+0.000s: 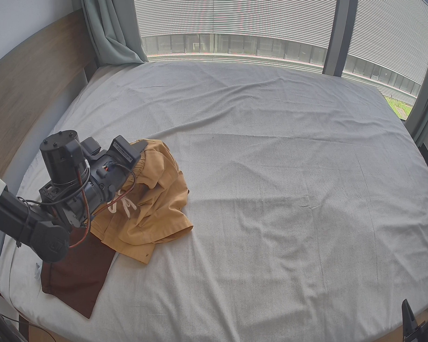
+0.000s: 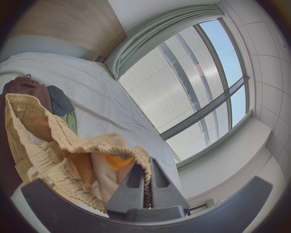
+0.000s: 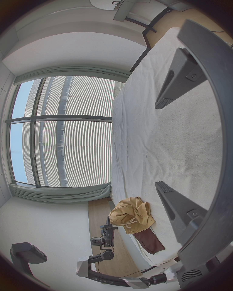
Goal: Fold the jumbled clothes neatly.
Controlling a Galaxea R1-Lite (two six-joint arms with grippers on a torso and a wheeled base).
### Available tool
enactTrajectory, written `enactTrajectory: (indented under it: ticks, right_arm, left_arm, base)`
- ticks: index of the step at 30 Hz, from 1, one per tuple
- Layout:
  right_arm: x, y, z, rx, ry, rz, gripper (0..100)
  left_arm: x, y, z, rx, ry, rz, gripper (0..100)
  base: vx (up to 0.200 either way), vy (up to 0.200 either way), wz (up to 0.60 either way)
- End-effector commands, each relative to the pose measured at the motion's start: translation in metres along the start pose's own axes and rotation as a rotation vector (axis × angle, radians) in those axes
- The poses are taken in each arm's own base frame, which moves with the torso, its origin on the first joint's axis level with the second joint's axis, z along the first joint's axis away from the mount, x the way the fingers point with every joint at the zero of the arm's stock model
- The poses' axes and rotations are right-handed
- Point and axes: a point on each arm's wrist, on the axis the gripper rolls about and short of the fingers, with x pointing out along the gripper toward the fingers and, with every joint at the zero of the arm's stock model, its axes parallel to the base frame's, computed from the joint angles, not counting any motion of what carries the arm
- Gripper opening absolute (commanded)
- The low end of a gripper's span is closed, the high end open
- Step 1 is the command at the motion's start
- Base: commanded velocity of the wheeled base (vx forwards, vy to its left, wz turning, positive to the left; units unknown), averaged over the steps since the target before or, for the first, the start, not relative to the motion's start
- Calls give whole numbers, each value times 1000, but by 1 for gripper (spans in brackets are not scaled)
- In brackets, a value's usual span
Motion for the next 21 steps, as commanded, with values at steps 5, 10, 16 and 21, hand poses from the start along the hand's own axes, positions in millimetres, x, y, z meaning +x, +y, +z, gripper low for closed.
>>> enactTrajectory:
  ticks: [5, 10, 16, 21]
  right_arm:
    - [1, 0, -5, 0, 13, 1, 100]
    - [1, 0, -5, 0, 15, 3, 100]
    - [1, 0, -5, 0, 15, 0, 100]
    - [1, 0, -5, 0, 15, 1, 100]
  left_arm:
    - [5, -14, -16, -38, 21, -25, 0]
    - [6, -27, -24, -79, 16, -44, 0]
    - [5, -41, -37, -91, 53, -82, 0]
    - [2, -49, -44, -123, 79, -105, 0]
  base:
    - [0, 0, 0]
    - [0, 0, 0]
    - [0, 0, 0]
    - [0, 0, 0]
